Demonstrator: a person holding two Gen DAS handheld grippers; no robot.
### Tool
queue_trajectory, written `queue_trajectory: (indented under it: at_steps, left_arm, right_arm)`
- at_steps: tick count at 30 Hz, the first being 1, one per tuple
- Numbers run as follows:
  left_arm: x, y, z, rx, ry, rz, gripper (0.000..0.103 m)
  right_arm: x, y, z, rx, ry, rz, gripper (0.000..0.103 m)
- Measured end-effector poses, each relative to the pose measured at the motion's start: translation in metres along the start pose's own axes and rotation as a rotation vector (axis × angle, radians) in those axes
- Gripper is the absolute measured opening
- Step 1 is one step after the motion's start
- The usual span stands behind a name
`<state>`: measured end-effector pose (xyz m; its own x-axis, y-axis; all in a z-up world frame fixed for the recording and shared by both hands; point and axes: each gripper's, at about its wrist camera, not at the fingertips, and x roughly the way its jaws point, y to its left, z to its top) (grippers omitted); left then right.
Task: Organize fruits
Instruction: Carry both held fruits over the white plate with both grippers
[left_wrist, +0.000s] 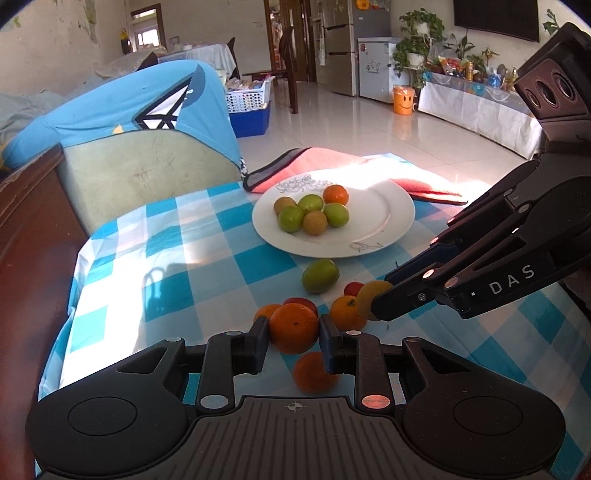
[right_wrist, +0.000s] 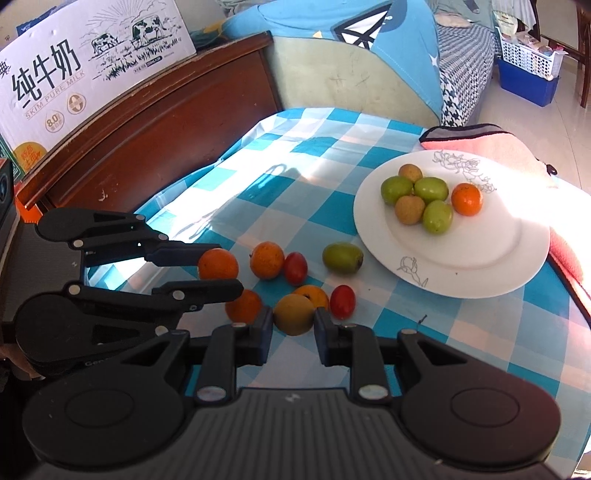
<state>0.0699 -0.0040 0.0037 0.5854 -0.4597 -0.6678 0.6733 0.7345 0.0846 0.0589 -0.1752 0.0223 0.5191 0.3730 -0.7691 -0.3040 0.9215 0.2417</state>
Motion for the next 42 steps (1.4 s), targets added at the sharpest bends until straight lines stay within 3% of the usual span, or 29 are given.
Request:
queue_trajectory:
  at_steps: [20, 29, 42]
  left_arm:
    - [0.003, -0.003, 0.033, -0.117, -0.077, 0.005, 0.026]
    - [0.023, -0.011, 0.051, -0.203, -0.061, -0.023, 0.026]
    - [0.057, -0.018, 0.071, -0.27, -0.037, 0.001, 0.026]
  right_arm:
    - [-0.035, -0.031, 0.028, 0.086, -0.147, -0.046, 0.024]
    - [-0.038, -0.047, 0.032, 0.111, -0.155, -0.091, 0.024]
    - [-0.038, -0.071, 0.037, 0.146, -0.147, -0.15, 0.024]
